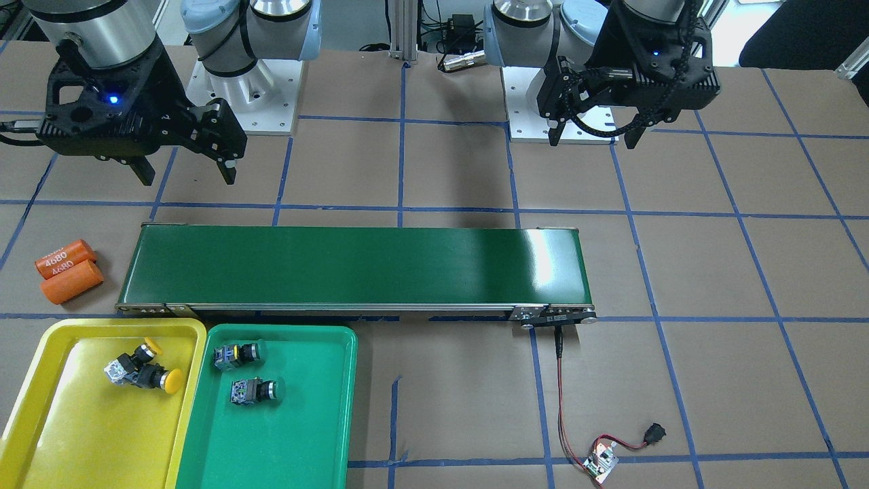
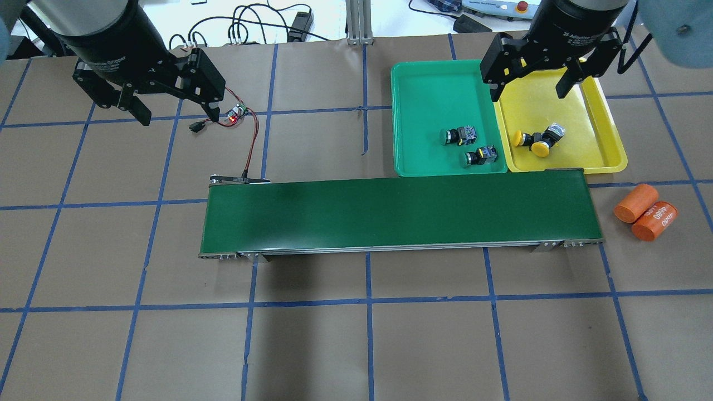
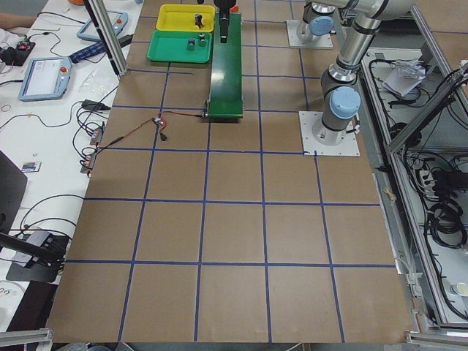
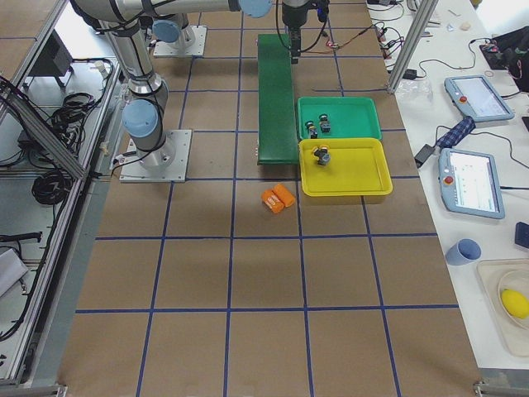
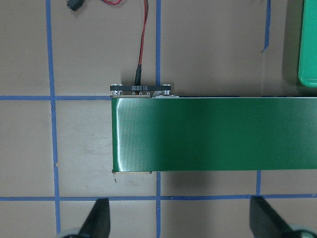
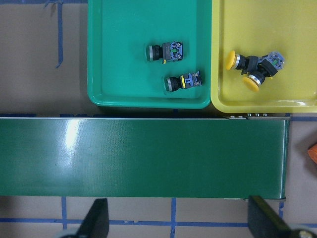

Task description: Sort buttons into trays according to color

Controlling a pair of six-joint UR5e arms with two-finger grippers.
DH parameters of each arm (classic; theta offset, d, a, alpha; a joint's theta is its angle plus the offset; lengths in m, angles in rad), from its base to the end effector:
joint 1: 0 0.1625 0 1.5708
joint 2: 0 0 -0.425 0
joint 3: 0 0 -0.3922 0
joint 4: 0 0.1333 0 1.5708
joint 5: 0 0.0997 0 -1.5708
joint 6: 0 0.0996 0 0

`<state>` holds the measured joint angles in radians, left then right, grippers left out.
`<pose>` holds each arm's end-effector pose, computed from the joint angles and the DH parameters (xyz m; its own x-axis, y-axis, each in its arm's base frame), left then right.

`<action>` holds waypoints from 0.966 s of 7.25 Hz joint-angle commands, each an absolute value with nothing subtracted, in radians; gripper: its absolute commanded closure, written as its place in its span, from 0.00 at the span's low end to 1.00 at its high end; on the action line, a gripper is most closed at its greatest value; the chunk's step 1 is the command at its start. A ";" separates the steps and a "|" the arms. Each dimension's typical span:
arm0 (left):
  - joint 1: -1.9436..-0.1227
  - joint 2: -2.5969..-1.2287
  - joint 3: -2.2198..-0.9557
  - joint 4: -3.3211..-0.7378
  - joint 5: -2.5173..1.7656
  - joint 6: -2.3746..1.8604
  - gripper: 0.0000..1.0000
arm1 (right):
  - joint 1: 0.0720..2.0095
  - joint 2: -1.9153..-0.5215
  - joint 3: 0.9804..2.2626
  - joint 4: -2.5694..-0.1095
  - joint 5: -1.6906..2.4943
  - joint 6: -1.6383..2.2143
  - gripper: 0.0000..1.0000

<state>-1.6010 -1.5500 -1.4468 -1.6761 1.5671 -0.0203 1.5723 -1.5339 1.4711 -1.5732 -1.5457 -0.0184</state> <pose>-0.1482 -0.4786 0.5484 -0.9999 0.0101 0.0045 0.0099 0.9992 -0.0394 0.1366 -0.5129 0.5190 -0.9995 -0.0215 -0.0238 -0.0199 0.9976 -0.0656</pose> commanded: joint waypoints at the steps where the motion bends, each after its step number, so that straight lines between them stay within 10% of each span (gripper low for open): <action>1: -1.603 -1.543 -1.456 -1.675 1.578 -0.018 0.00 | 1.572 -1.534 1.471 -1.572 -1.546 -0.018 0.00; 7: -1.592 -1.537 -1.468 -1.674 1.594 -0.018 0.00 | 1.571 -1.534 1.479 -1.574 -1.543 -0.020 0.00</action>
